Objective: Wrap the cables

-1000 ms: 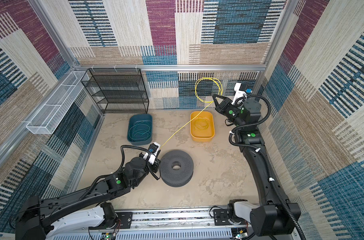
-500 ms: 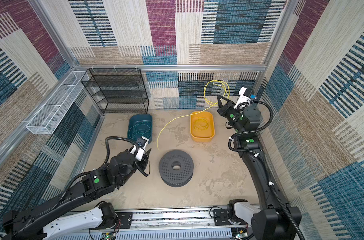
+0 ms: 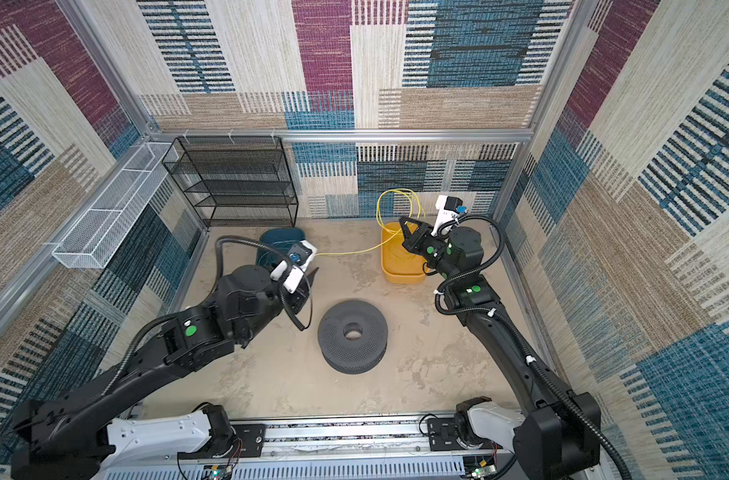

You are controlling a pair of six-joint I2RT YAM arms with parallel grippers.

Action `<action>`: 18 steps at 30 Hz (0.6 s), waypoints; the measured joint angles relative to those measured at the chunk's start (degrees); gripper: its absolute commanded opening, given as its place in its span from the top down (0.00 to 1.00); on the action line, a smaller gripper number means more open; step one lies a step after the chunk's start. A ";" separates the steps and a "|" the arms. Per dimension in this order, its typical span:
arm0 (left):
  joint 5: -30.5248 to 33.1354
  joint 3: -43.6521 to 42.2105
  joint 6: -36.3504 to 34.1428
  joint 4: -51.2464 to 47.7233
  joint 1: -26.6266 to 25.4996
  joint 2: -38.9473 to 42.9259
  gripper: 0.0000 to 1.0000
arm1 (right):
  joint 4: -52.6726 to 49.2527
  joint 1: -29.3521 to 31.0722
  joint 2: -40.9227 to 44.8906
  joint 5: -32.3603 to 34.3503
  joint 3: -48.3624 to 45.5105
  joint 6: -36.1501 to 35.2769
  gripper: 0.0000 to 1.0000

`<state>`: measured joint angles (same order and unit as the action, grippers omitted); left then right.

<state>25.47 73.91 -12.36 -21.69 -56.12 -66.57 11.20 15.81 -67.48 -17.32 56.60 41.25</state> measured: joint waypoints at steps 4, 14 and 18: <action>-6.86 6.56 -1.07 3.21 0.00 -9.88 0.56 | 1.07 2.38 -0.44 -0.13 -2.19 0.96 1.00; -20.24 15.54 -1.25 6.05 2.34 -22.32 0.62 | 3.02 5.53 1.38 -3.72 -6.12 3.50 1.00; -22.71 14.80 -0.83 6.40 3.50 -22.71 0.67 | 3.43 6.19 2.03 -4.13 -6.88 4.11 1.00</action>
<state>2.76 88.71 -13.19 -15.29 -52.62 -89.27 14.63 22.00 -65.45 -21.45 49.71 45.36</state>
